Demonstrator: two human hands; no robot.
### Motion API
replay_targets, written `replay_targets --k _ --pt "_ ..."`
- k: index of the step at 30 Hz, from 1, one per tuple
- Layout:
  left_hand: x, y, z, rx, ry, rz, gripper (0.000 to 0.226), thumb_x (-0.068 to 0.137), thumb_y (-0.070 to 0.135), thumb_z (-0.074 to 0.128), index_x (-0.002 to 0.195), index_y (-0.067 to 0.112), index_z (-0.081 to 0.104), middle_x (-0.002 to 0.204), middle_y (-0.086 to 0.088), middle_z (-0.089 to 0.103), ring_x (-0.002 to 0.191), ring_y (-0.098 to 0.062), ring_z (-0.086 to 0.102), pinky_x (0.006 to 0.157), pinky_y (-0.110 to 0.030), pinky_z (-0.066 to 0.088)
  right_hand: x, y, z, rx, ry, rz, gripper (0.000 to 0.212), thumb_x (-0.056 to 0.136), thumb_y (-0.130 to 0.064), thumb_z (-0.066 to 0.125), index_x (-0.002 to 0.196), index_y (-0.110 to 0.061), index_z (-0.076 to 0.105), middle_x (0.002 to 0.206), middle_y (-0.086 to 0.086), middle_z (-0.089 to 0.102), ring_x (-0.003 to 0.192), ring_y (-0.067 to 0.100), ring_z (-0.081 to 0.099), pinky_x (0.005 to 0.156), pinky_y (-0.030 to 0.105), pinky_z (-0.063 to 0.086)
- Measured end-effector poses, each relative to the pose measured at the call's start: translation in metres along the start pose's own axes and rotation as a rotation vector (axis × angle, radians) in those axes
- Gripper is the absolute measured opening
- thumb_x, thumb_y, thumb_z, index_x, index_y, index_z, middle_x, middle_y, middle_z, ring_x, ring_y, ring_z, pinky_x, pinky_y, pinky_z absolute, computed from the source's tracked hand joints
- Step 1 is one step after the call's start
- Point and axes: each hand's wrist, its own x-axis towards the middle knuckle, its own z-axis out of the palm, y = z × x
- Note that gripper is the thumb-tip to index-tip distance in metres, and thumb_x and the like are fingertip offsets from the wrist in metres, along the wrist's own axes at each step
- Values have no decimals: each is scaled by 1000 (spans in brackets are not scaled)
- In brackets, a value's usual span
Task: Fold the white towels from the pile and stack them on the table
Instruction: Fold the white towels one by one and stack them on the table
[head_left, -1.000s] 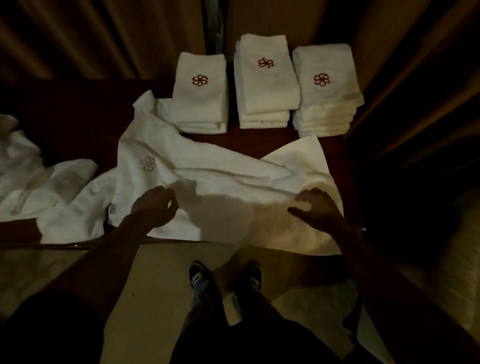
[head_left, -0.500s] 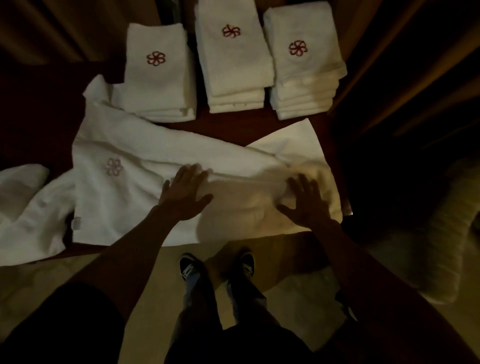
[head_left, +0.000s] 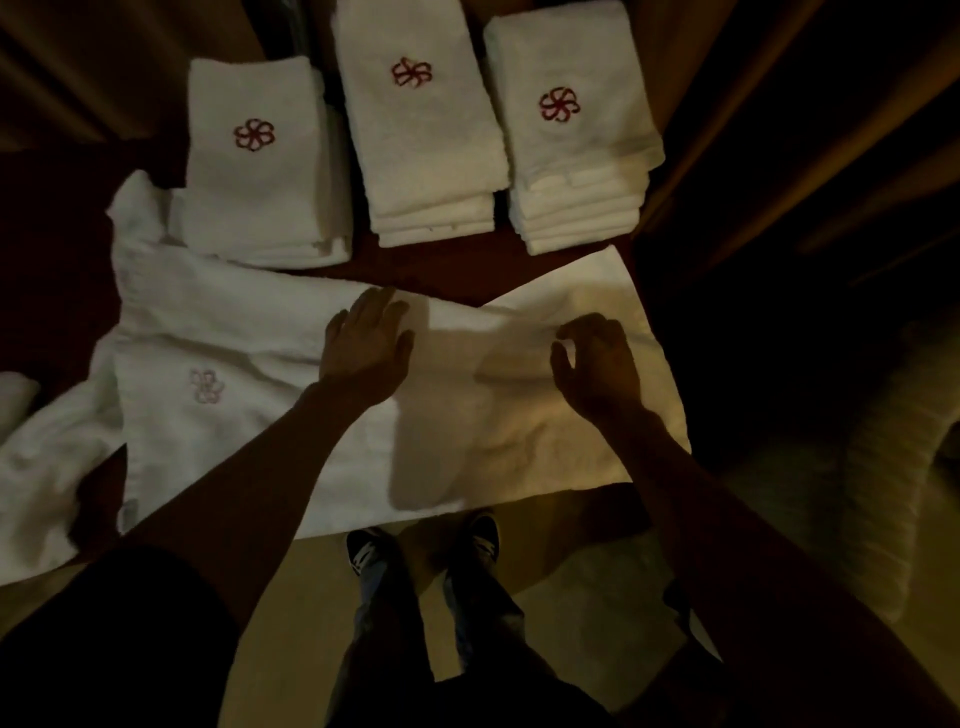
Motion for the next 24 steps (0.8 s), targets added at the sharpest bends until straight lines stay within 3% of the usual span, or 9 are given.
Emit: replay_targets --k 2,4,7,10,14,24 --pt "11 -1 2 -21 -57 6 49 101 32 47 147 15 42 161 -7 29 150 -26 22 117 -56 24 11 0 8 -10 -1 -31 22 91 -21 64 110 -10 67 116 11 65 114 31 58 89 44 54" --pt "18 0 5 -21 -57 55 53 102 33 47 150 15 39 162 -7 28 151 -27 21 117 -58 24 21 -3 12 -9 -119 -51 35 95 -30 60 125 -13 63 133 12 61 130 32 51 102 50 48" --pt "24 8 9 -23 -120 106 56 102 37 46 153 17 35 163 -7 24 152 -26 18 117 -57 21 31 -8 13 -24 -455 12 54 101 -48 46 150 -25 40 160 3 34 151 27 22 117 56 28" --pt "28 12 15 52 -282 88 64 102 49 37 158 32 12 167 -1 -3 154 -22 -5 119 -59 6 38 -4 17 -96 -620 147 68 97 -66 36 156 -36 21 167 -6 7 154 23 2 117 62 18" --pt "20 9 24 104 -346 117 73 99 57 37 156 41 -5 166 4 -16 152 -23 -14 115 -67 2 45 1 15 -100 -633 324 80 91 -78 34 157 -41 8 167 -10 -6 154 24 -9 116 68 15" --pt "15 -7 24 146 -353 177 76 93 72 32 154 48 -5 163 6 -25 151 -22 -19 113 -74 6 64 21 5 -38 -625 462 82 90 -78 35 157 -41 4 167 -7 -7 153 28 -14 114 71 12"
